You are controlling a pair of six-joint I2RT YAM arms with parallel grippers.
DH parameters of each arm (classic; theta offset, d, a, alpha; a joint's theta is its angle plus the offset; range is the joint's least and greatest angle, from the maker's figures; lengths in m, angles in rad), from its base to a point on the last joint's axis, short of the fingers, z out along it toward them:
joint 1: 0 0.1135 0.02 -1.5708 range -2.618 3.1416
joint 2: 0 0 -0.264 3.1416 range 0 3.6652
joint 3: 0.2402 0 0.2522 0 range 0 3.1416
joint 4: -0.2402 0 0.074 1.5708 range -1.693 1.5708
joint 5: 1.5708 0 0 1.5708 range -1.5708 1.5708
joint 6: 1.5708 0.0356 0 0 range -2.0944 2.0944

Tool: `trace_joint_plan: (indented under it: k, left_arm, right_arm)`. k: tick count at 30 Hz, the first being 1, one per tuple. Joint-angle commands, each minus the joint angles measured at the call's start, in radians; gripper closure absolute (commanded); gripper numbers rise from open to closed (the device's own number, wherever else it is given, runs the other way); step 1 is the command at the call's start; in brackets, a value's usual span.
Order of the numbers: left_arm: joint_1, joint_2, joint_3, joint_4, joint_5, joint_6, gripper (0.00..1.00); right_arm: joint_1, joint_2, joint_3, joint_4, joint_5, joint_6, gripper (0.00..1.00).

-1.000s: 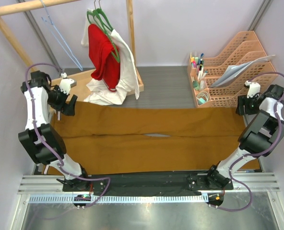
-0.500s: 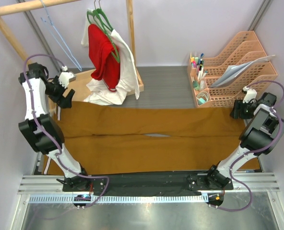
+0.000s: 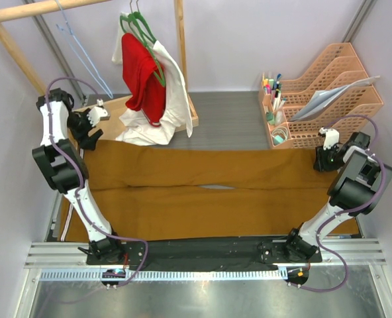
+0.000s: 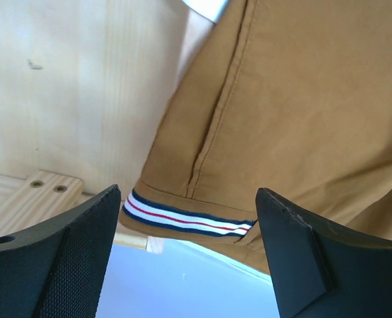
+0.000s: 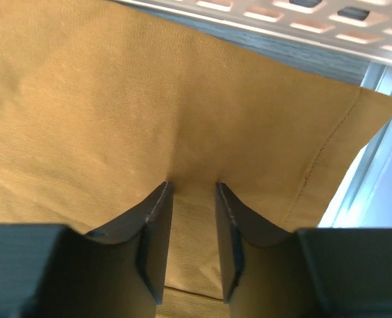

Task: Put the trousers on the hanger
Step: Fold the trousers

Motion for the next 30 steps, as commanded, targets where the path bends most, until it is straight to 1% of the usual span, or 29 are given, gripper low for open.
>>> trace_joint_plan:
  k: [1, 5, 8, 11, 15, 16, 18, 19, 21, 22, 24, 25, 28, 30]
  left_arm:
    - [-0.010, 0.004, -0.002, 0.000, -0.028, 0.075, 0.18]
    - [-0.010, 0.086, 0.077, -0.054, -0.036, 0.076, 0.19]
    - [-0.012, 0.096, 0.048, -0.007, -0.064, 0.073, 0.20]
    - [-0.012, 0.103, 0.023, 0.029, -0.062, 0.082, 0.21]
    - [-0.010, 0.116, 0.028, 0.035, -0.053, 0.081, 0.21]
    - [-0.010, 0.118, 0.029, 0.026, -0.055, 0.082, 0.23]
    - [-0.012, 0.116, 0.032, 0.014, -0.050, 0.089, 0.32]
    - [-0.012, 0.107, 0.034, 0.001, -0.048, 0.086, 0.43]
    - [-0.010, 0.090, 0.028, -0.017, -0.039, 0.076, 0.57]
    - [-0.009, 0.072, 0.019, -0.043, -0.033, 0.078, 0.75]
    - [-0.006, 0.046, 0.000, -0.054, -0.025, 0.076, 0.94]
    - [-0.001, 0.032, -0.024, -0.042, -0.019, 0.069, 1.00]
    - [0.008, -0.058, -0.086, 0.010, 0.017, 0.027, 1.00]
    - [0.014, -0.149, -0.127, 0.053, 0.036, 0.010, 1.00]
  right_arm:
    - [0.019, -0.010, -0.020, -0.022, 0.061, -0.069, 0.66]
    - [0.022, 0.010, -0.037, -0.036, 0.121, -0.121, 0.68]
    - [0.024, 0.004, -0.069, -0.036, 0.141, -0.153, 0.70]
    - [0.025, -0.006, -0.093, -0.036, 0.159, -0.173, 0.70]
    - [0.031, -0.016, -0.117, -0.043, 0.186, -0.200, 0.71]
    - [0.031, -0.015, -0.118, -0.046, 0.187, -0.201, 0.71]
    - [0.031, -0.019, -0.120, -0.048, 0.193, -0.203, 0.72]
    - [0.031, -0.021, -0.121, -0.049, 0.195, -0.203, 0.72]
    - [0.033, -0.029, -0.130, -0.052, 0.196, -0.207, 0.72]
    - [0.031, -0.032, -0.135, -0.052, 0.201, -0.219, 0.72]
    - [0.031, -0.032, -0.149, -0.052, 0.207, -0.229, 0.73]
    - [0.031, -0.032, -0.150, -0.049, 0.215, -0.236, 0.74]
    - [0.031, -0.041, -0.166, -0.052, 0.221, -0.244, 0.76]
    - [0.031, -0.052, -0.185, -0.063, 0.224, -0.261, 0.76]
